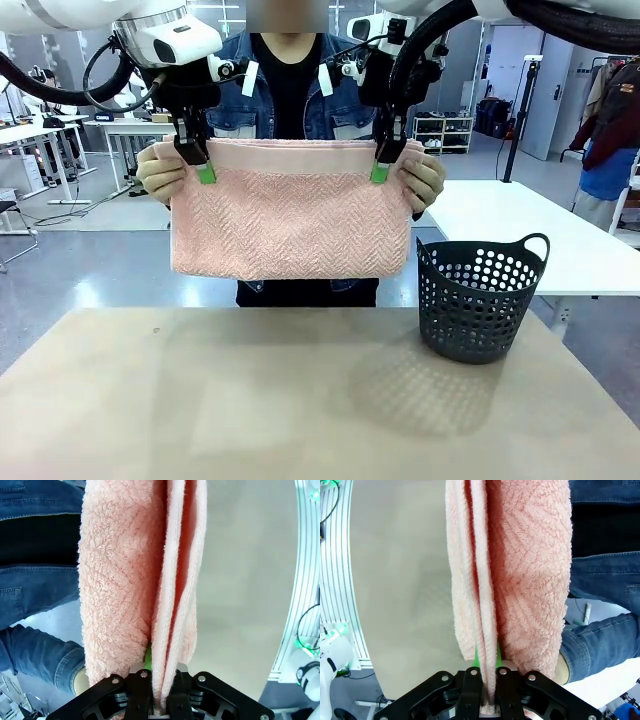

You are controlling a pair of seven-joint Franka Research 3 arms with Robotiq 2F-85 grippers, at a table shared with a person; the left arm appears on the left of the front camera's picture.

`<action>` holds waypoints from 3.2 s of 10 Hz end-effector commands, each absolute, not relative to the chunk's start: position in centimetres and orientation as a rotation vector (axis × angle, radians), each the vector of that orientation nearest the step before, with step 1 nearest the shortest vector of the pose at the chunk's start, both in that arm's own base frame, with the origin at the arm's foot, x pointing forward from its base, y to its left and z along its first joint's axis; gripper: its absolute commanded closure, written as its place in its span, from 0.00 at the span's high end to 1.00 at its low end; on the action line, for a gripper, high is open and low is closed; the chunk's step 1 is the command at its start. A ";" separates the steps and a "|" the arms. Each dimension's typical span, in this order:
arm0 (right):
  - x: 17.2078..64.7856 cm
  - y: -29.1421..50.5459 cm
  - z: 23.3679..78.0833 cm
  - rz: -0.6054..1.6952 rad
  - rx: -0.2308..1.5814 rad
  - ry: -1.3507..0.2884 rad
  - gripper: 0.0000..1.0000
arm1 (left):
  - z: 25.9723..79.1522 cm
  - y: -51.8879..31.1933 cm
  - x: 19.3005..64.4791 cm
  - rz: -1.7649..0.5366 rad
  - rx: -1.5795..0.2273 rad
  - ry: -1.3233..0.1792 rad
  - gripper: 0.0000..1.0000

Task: Fold the towel.
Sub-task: Release the end of the 100 cm Hotel Towel you were holding.

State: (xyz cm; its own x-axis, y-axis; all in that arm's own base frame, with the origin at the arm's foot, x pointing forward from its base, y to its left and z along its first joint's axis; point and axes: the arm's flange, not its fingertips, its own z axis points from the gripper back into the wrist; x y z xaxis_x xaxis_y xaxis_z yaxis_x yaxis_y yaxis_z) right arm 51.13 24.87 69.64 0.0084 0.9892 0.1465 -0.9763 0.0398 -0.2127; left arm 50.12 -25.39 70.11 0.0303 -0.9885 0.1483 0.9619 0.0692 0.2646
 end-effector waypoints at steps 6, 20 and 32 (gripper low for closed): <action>50.9 24.8 69.9 1.549 -0.058 -0.281 0.00 | 70.2 -25.2 50.1 -1.504 0.103 -0.325 0.00; 49.4 20.3 74.4 1.432 0.138 -0.399 1.00 | 75.0 -22.8 47.5 -1.297 0.044 -0.405 1.00; 40.8 -5.7 78.1 0.764 0.282 -0.690 1.00 | 80.4 3.7 39.6 -0.663 -0.126 -0.659 1.00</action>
State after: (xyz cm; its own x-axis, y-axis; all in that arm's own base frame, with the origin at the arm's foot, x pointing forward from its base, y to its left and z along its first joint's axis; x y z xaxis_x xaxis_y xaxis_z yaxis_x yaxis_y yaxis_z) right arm 40.86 -7.35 79.08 0.5074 0.5577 0.6569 -0.7274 0.6859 -0.0205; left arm 39.41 5.60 81.41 0.6190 -0.5244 0.5847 0.6109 0.7894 0.0612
